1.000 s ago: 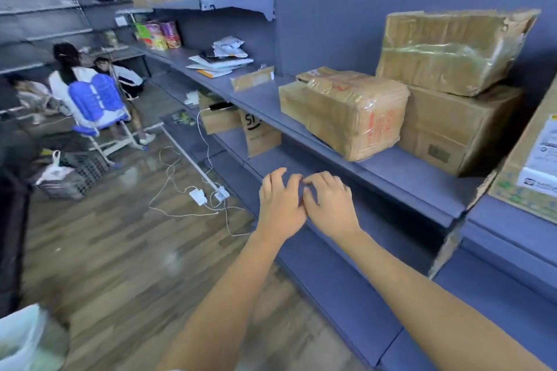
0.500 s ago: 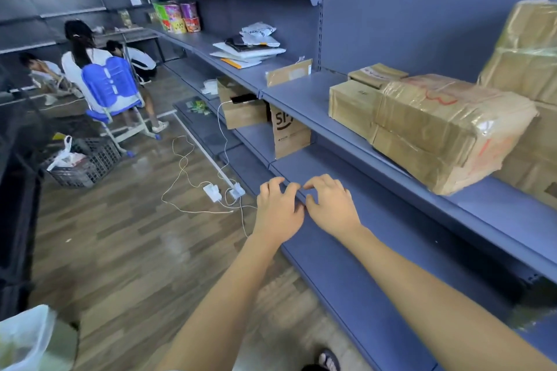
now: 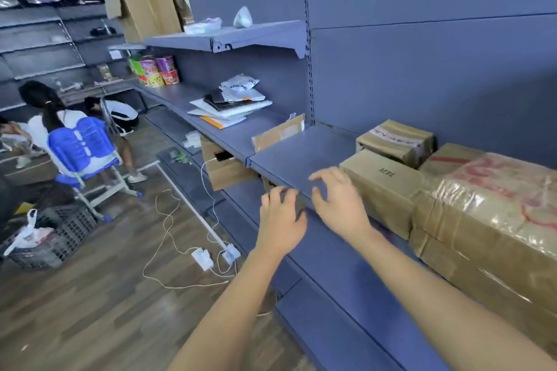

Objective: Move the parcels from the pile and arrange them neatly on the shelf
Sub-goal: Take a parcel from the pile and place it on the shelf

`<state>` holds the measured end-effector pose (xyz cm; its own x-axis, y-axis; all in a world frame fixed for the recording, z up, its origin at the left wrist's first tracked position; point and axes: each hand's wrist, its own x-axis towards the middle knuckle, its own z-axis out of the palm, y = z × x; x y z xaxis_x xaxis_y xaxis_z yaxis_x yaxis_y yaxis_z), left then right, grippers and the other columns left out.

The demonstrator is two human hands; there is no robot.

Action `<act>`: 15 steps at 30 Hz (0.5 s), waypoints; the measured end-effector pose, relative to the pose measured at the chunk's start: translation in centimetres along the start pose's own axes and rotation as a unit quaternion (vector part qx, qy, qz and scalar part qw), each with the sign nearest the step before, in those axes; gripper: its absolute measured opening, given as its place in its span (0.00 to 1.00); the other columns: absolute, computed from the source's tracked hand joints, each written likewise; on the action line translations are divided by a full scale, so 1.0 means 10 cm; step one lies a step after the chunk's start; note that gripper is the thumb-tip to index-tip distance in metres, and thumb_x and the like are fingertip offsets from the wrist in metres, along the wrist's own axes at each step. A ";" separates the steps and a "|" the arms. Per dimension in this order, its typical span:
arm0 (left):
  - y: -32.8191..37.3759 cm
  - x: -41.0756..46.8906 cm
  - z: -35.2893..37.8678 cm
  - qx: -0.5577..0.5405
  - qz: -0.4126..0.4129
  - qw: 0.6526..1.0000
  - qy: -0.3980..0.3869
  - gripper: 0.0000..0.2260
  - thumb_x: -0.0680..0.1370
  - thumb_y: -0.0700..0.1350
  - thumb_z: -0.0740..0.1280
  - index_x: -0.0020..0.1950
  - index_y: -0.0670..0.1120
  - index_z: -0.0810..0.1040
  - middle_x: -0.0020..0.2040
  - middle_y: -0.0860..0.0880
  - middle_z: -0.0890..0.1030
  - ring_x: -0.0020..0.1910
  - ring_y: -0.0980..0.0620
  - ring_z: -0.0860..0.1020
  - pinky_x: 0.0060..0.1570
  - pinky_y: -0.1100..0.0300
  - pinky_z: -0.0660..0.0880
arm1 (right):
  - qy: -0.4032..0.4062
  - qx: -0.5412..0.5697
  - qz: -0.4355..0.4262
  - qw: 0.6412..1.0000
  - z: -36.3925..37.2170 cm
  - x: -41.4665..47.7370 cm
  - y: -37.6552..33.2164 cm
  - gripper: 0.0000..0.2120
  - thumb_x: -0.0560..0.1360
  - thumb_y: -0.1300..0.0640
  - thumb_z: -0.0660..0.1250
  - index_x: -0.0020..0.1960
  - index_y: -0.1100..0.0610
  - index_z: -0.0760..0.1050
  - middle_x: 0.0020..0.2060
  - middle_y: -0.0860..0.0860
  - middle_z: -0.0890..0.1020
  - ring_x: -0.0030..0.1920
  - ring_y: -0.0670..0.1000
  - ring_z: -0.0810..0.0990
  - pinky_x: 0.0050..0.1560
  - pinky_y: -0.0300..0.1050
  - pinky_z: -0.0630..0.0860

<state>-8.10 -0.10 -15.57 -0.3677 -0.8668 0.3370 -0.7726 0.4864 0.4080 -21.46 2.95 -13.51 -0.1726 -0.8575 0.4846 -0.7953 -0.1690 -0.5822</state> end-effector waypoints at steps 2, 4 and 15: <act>0.05 0.24 0.10 -0.046 0.013 0.999 0.005 0.18 0.78 0.45 0.63 0.68 0.46 0.71 0.66 0.45 0.68 0.65 0.42 0.63 0.66 0.52 0.63 | 0.056 0.033 0.023 0.998 -0.08 0.22 0.06 0.10 0.74 0.64 0.64 0.55 0.58 0.77 0.53 0.53 0.77 0.53 0.56 0.76 0.55 0.49 0.71; 0.12 0.50 0.21 -0.094 0.046 0.995 0.010 0.16 0.79 0.45 0.63 0.66 0.45 0.72 0.64 0.45 0.69 0.64 0.43 0.64 0.66 0.53 0.63 | 0.104 0.031 0.045 0.993 -0.17 0.42 0.12 0.11 0.74 0.62 0.62 0.54 0.58 0.76 0.53 0.52 0.78 0.50 0.55 0.75 0.54 0.47 0.70; 0.49 1.77 0.48 -0.237 0.326 0.908 -0.114 0.19 0.74 0.55 0.58 0.61 0.48 0.73 0.59 0.52 0.75 0.60 0.49 0.67 0.62 0.51 0.66 | 0.297 -0.053 0.215 0.929 -0.32 0.91 0.40 0.11 0.73 0.66 0.61 0.51 0.56 0.76 0.50 0.49 0.76 0.54 0.53 0.76 0.53 0.56 0.75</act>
<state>-20.89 -13.55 -11.64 -0.8068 -0.3514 0.4751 -0.0621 0.8500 0.5231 -28.05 -4.00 -9.28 -0.7526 -0.4106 0.5148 -0.6260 0.2036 -0.7528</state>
